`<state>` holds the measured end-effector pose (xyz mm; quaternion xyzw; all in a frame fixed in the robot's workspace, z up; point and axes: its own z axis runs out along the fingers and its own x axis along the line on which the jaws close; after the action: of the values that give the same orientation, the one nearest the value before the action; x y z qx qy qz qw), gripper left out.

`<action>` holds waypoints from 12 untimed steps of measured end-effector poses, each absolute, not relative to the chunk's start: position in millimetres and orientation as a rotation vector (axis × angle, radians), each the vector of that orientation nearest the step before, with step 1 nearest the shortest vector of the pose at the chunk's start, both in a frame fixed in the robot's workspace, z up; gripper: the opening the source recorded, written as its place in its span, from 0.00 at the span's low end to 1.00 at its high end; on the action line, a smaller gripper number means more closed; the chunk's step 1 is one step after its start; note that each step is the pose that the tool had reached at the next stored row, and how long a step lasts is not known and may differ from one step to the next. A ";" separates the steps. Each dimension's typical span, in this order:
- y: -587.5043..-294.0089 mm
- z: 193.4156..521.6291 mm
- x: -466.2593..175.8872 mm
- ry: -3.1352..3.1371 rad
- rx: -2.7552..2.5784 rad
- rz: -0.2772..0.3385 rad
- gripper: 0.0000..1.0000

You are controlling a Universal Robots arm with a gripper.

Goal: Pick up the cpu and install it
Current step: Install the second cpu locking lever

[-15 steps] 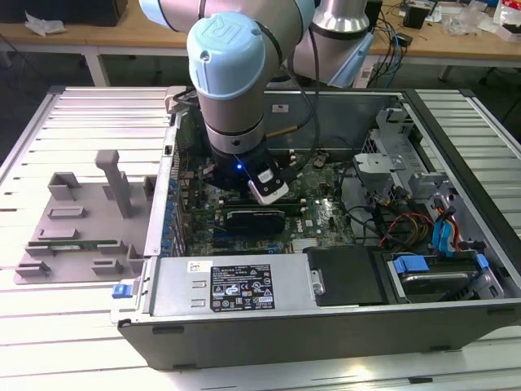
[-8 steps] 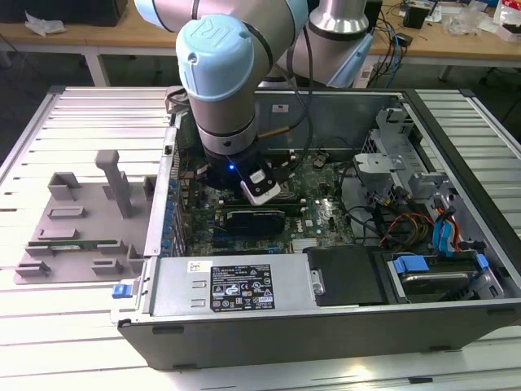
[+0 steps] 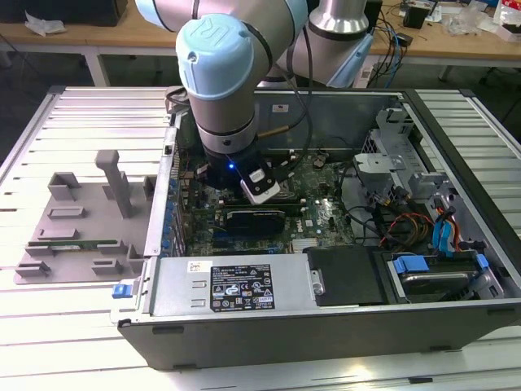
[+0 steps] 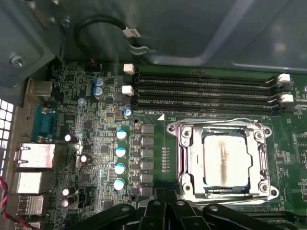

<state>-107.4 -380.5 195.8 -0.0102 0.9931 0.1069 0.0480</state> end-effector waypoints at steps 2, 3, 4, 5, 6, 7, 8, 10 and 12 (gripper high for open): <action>-379.7 205.3 -107.3 3.029 -0.031 0.318 0.11; -379.5 210.5 -107.4 3.029 -0.031 0.317 0.11; -379.2 216.4 -107.4 3.029 -0.031 0.316 0.11; -379.0 222.9 -107.3 3.029 -0.032 0.314 0.11; -378.9 227.0 -106.8 3.030 -0.032 0.312 0.11; -378.9 227.0 -103.7 3.031 -0.031 0.310 0.11; -378.9 227.0 -94.7 3.033 -0.031 0.307 0.11; -378.9 227.0 -78.2 3.036 -0.030 0.302 0.11; -374.9 227.1 -61.9 3.040 -0.030 0.287 0.11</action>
<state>-61.9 -374.9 227.1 -0.0098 0.9946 0.0938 0.0439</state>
